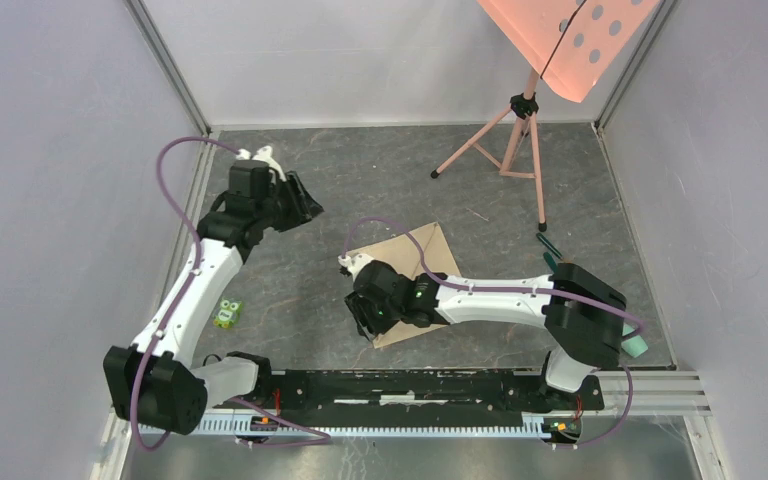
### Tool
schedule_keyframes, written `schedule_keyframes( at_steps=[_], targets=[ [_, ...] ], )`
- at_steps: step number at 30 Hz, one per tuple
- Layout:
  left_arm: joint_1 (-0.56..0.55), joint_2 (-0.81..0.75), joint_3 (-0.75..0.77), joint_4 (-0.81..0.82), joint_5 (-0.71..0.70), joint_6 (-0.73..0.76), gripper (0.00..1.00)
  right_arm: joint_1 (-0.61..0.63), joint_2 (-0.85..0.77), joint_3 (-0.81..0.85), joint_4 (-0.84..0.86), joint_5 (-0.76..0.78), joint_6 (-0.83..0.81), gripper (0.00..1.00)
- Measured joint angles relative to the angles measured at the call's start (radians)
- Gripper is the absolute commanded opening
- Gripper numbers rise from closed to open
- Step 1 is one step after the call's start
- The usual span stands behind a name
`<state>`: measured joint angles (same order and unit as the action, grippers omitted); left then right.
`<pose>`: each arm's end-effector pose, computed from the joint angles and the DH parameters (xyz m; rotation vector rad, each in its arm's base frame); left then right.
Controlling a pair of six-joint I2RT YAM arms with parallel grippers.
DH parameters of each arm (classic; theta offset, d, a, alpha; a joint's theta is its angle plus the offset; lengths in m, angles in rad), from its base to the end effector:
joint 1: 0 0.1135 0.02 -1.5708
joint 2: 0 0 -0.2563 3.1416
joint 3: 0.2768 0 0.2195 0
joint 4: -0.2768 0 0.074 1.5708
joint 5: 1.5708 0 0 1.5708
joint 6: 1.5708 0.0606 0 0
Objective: Fold the napkin into a case and place the utensils inside
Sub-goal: Smooth out the upper triangle-folded napkin at the center of the board, then pick up the upper triangle-folded napkin from the center of the board.
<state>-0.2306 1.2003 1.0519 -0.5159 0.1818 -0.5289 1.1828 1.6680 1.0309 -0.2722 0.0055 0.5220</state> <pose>0.2410 -0.0678 0.2981 -0.2399 2.2816 -0.6078 0.1263 0.3081 0.1850 -0.8482 2.4808 0.6730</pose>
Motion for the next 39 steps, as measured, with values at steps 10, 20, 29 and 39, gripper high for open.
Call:
schedule_keyframes(
  at_steps=[10, 20, 29, 39],
  targets=[
    [0.117, -0.148, -0.063, -0.028, -0.111, 0.049, 0.56, 0.059, 0.136, 0.158, -0.130, 0.188, 0.084, 0.41],
    [0.118, -0.148, -0.068, -0.028, -0.100, 0.051, 0.56, 0.080, 0.188, 0.211, -0.214, 0.243, 0.087, 0.43],
    [0.118, -0.149, -0.072, -0.028, -0.095, 0.051, 0.56, 0.084, 0.227, 0.218, -0.232, 0.253, 0.087, 0.46],
    [0.118, -0.149, -0.077, -0.028, -0.094, 0.051, 0.57, 0.101, 0.246, 0.228, -0.248, 0.275, 0.078, 0.52]
  ],
)
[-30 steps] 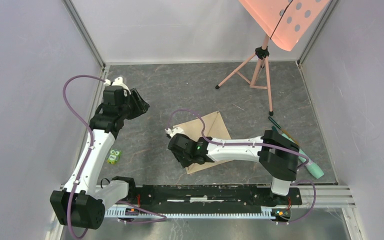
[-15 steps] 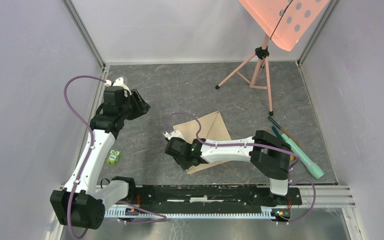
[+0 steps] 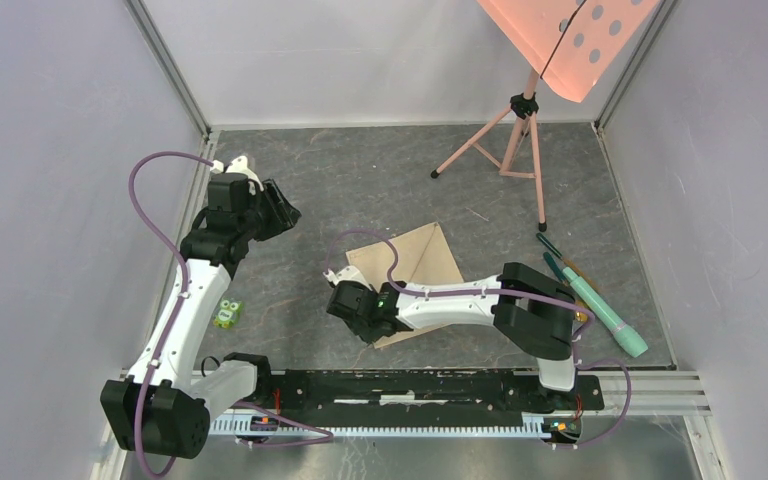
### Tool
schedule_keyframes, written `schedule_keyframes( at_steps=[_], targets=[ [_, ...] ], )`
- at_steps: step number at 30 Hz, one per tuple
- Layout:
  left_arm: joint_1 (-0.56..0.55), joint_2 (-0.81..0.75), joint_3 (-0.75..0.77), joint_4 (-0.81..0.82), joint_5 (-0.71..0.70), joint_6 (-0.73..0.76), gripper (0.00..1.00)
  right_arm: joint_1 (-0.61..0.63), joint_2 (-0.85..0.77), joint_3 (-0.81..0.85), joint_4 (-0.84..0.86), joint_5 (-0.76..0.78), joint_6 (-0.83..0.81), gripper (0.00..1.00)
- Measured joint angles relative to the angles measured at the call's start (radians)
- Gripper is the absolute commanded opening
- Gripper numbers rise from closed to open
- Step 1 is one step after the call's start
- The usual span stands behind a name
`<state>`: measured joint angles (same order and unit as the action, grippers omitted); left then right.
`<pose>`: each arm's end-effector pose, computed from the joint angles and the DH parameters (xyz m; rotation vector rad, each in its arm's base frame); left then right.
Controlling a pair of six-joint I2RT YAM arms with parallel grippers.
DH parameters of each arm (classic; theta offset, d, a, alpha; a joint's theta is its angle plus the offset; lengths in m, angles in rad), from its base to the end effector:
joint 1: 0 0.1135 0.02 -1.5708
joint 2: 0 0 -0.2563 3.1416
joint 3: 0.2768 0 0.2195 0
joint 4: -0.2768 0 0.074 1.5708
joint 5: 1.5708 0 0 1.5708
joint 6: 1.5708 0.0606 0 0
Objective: Fold the napkin into a case and place the utensils inside
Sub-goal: Pick up the upper triangle-folded napkin from the center of the board.
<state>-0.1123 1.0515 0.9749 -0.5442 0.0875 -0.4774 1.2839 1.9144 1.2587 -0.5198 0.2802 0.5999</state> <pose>0.2153 -0.0296 0.3015 -0.3540 2.1931 -0.4249 0.1183 0.3417 0.1516 -0.8269 2.5483 0.2115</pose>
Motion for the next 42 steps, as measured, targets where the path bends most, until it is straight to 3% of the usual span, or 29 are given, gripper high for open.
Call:
schedule_keyframes(
  at_steps=[2, 7, 13, 20, 26, 34, 42],
  targets=[
    [0.000, 0.000, 0.000, 0.000, 0.000, 0.000, 0.56, 0.003, 0.002, 0.002, -0.001, 0.004, -0.004, 0.50],
    [0.000, 0.000, 0.000, 0.000, 0.000, 0.000, 0.56, 0.006, 0.003, 0.002, -0.008, 0.027, -0.006, 0.35],
    [0.000, 0.000, 0.000, 0.000, 0.000, 0.000, 0.57, 0.013, 0.007, 0.002, -0.023, 0.085, -0.024, 0.02],
    [0.000, 0.008, -0.017, 0.008, 0.024, 0.000, 0.66, 0.028, 0.000, -0.006, -0.011, 0.144, -0.070, 0.01],
    [0.004, 0.060, -0.098, 0.090, 0.187, -0.027, 0.76, 0.022, -0.147, -0.131, 0.098, 0.141, -0.117, 0.00],
    [-0.030, 0.098, -0.472, 0.432, 0.464, -0.345, 0.80, -0.020, -0.321, -0.314, 0.280, 0.093, -0.136, 0.00],
    [-0.191, 0.196, -0.597, 0.707, 0.435, -0.597, 0.74, -0.072, -0.385, -0.429, 0.384, 0.021, -0.167, 0.00]
  ],
)
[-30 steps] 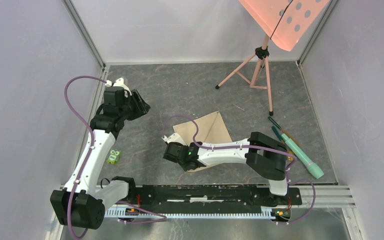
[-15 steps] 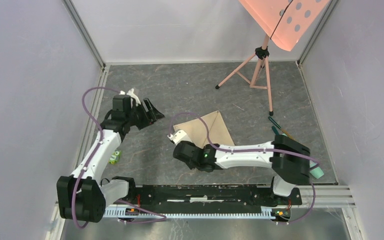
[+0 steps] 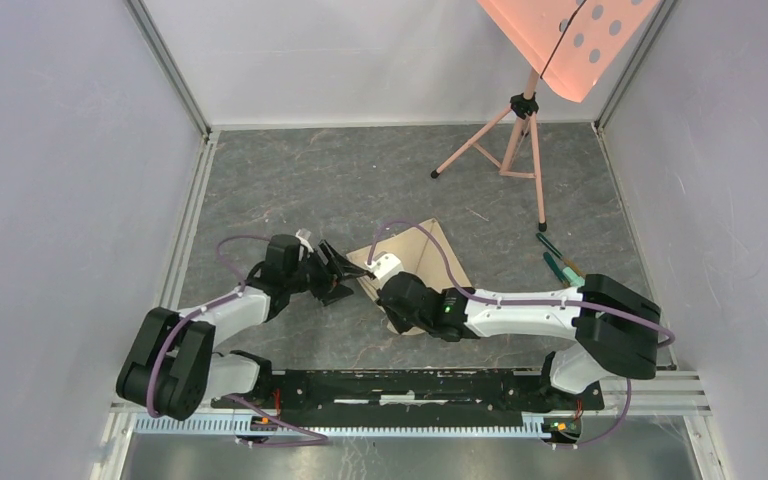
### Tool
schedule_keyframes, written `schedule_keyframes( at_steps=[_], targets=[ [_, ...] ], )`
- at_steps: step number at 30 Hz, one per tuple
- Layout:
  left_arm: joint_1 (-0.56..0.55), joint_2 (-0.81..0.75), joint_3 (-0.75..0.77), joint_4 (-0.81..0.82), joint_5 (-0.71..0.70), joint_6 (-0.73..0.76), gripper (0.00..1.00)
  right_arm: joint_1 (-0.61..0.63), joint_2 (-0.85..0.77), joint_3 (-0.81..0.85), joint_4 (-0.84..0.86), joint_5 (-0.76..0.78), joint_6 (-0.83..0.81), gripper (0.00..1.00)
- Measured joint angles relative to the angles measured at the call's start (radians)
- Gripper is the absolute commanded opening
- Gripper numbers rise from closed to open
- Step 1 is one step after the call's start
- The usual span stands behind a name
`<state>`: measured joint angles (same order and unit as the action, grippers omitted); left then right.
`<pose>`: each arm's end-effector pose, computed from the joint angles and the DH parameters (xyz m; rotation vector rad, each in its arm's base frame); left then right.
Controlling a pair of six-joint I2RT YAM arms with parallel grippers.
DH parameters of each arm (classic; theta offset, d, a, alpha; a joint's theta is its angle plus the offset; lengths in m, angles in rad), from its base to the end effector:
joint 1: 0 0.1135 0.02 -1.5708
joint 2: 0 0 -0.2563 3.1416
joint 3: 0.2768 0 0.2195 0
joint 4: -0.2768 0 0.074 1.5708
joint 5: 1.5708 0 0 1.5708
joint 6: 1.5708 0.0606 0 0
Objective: Fold the napkin into a case and place the utensils inside
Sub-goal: Pick up the upper triangle-folded napkin from the center of the board, then turn over the upper triangle folded napkin at the center of the board.
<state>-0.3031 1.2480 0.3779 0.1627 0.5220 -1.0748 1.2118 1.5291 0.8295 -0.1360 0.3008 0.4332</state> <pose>0.1979 -0.0936 0.1516 -0.6566 2.4347 -1.2490 0.1215 0.2726 0.1817 -0.7802 2.2704 0.4293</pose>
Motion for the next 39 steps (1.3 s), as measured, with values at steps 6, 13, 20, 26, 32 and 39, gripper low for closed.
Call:
schedule_keyframes(
  at_steps=[6, 13, 20, 26, 32, 39],
  targets=[
    [-0.042, 0.055, -0.018, 0.080, -0.076, -0.093, 0.69, -0.016, -0.031, -0.039, 0.056, -0.034, -0.016, 0.00],
    [-0.066, 0.160, 0.000, 0.113, -0.129, -0.127, 0.61, -0.030, -0.051, -0.060, 0.092, -0.050, -0.020, 0.00],
    [-0.070, 0.266, 0.054, 0.175, -0.138, -0.135, 0.40, -0.035, -0.057, -0.069, 0.114, -0.057, -0.020, 0.00],
    [-0.069, 0.277, 0.071, 0.150, -0.166, -0.129, 0.15, -0.036, -0.061, -0.073, 0.119, -0.068, -0.020, 0.00],
    [-0.030, 0.161, 0.140, -0.036, -0.175, -0.054, 0.02, -0.037, -0.062, -0.072, 0.153, -0.137, -0.027, 0.01],
    [0.192, -0.231, 0.327, -0.614, -0.193, 0.139, 0.02, 0.003, 0.038, 0.116, 0.278, -0.311, 0.016, 0.00]
  ],
)
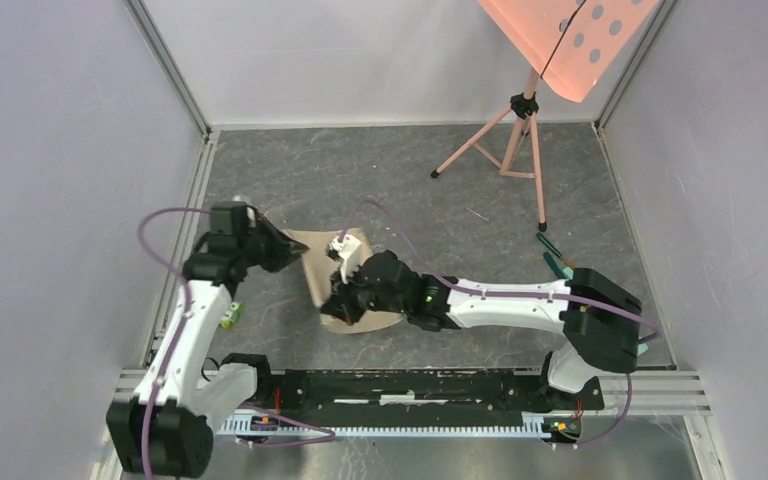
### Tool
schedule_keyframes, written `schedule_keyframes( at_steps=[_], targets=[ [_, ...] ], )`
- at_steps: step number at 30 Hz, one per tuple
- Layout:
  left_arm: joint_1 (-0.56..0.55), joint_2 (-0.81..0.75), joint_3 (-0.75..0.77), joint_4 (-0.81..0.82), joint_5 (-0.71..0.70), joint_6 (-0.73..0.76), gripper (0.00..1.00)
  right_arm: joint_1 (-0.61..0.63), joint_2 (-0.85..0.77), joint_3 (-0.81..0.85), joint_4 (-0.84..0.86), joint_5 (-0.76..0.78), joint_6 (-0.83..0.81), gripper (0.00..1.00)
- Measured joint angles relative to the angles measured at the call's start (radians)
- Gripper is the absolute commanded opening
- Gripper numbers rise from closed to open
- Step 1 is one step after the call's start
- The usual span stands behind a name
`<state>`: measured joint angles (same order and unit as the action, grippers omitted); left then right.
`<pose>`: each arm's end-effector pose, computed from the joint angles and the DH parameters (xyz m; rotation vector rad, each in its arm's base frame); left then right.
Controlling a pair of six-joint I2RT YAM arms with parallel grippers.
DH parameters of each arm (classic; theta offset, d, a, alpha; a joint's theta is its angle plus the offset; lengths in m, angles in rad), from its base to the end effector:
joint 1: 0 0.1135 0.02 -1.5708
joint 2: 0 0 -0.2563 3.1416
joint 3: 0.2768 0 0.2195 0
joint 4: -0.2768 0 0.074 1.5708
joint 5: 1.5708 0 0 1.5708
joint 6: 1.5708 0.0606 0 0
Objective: Fold the napkin into a case and place the utensils inside
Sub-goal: Turn over the upper triangle folded napkin at the center of the board.
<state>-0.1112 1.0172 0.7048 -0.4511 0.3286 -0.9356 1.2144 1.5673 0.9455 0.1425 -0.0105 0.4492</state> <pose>0.1961 -0.0416 0.2329 -0.8249 2.3208 -0.8773 0.1198 0.3236 0.2335 -0.8346 2.0549 1.0034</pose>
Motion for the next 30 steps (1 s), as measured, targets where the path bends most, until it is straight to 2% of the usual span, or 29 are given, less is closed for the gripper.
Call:
schedule_keyframes(
  at_steps=[3, 7, 9, 12, 17, 21, 24, 28, 30],
  targets=[
    [0.080, -0.124, 0.203, -0.303, -0.102, 0.116, 0.02, 0.016, 0.070, 0.106, 0.154, -0.138, 0.099, 0.00],
    [0.093, -0.171, 0.468, -0.523, -0.188, 0.252, 0.02, 0.008, 0.119, 0.129, 0.447, -0.311, 0.297, 0.00],
    [0.087, -0.143, 0.554, -0.576, -0.203, 0.299, 0.02, -0.012, 0.131, 0.095, 0.591, -0.364, 0.392, 0.01],
    [0.021, -0.025, 0.582, -0.597, -0.230, 0.341, 0.02, -0.079, 0.145, -0.039, 0.831, -0.418, 0.537, 0.01],
    [-0.174, 0.378, 0.583, -0.541, -0.261, 0.374, 0.02, -0.207, 0.260, -0.294, 1.097, -0.449, 0.693, 0.00],
    [-0.287, 0.707, 0.591, -0.451, -0.267, 0.376, 0.02, -0.306, 0.336, -0.471, 1.186, -0.470, 0.728, 0.01],
    [-0.352, 0.861, 0.649, -0.426, -0.255, 0.376, 0.03, -0.363, 0.337, -0.553, 1.186, -0.491, 0.697, 0.01],
    [-0.423, 0.949, 0.734, -0.380, -0.244, 0.377, 0.14, -0.430, 0.277, -0.611, 1.096, -0.511, 0.590, 0.13],
    [-0.447, 0.967, 0.765, -0.361, -0.241, 0.378, 0.25, -0.454, 0.227, -0.627, 1.036, -0.513, 0.534, 0.25]
  ],
)
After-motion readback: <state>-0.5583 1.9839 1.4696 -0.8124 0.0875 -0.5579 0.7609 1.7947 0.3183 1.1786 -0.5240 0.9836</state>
